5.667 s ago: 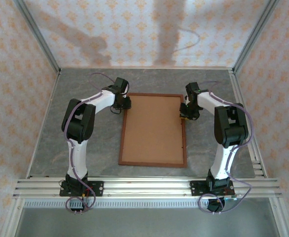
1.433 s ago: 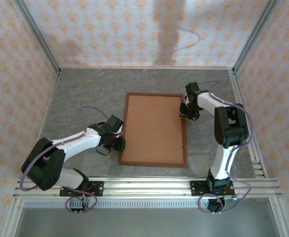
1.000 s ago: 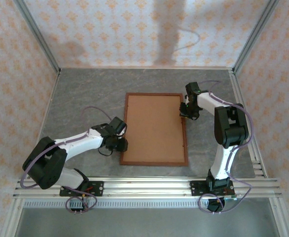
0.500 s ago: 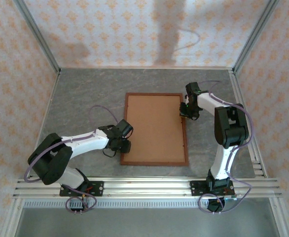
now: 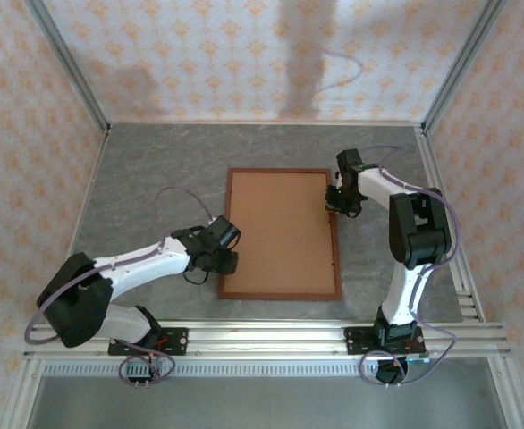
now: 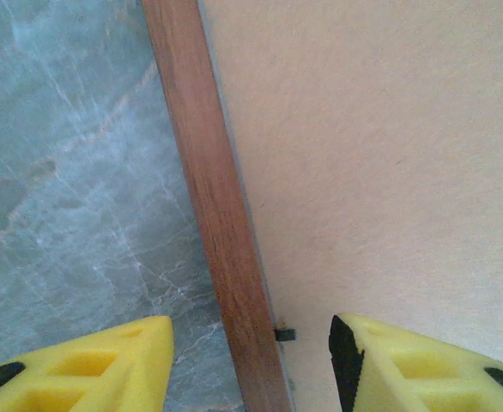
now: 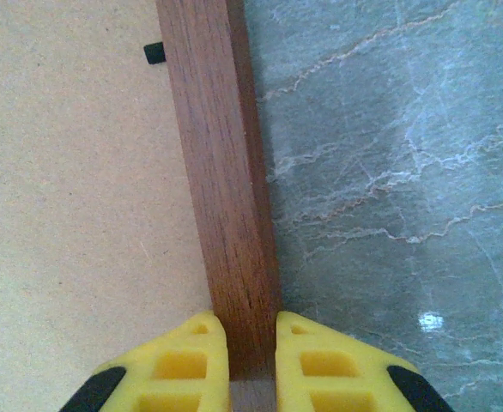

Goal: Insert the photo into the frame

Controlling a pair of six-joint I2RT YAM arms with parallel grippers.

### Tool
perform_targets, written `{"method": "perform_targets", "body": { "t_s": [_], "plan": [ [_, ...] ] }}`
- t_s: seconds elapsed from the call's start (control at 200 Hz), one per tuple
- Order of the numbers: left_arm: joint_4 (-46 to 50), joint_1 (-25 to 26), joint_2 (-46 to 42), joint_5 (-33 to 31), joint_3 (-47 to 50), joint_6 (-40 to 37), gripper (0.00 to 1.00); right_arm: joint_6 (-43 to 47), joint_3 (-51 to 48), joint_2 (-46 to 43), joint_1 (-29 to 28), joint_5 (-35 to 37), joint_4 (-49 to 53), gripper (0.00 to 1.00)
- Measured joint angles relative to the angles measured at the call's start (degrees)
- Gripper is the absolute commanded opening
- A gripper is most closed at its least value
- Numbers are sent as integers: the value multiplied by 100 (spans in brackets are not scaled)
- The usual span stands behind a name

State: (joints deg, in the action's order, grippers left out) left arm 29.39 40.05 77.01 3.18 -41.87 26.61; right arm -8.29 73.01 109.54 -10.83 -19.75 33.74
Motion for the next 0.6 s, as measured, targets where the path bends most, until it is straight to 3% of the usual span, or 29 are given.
{"method": "perform_targets", "body": {
  "t_s": [0.135,0.27,0.45,0.601],
  "plan": [
    [-76,-85,-420,-116,-66,55,58,-7,0,0,0,0,0,20],
    [-404,-483,-450,-20,-66,212,59,-83,0,-11,-26,48,-2,27],
    [-1097,-1235,-66,422,-85,501,66,-330,-317,-575,-55,380,-240,54],
    [-1432,-1510,588,695,-369,549,70,-533,-710,-1220,-7,450,-518,72]
  ]
}}
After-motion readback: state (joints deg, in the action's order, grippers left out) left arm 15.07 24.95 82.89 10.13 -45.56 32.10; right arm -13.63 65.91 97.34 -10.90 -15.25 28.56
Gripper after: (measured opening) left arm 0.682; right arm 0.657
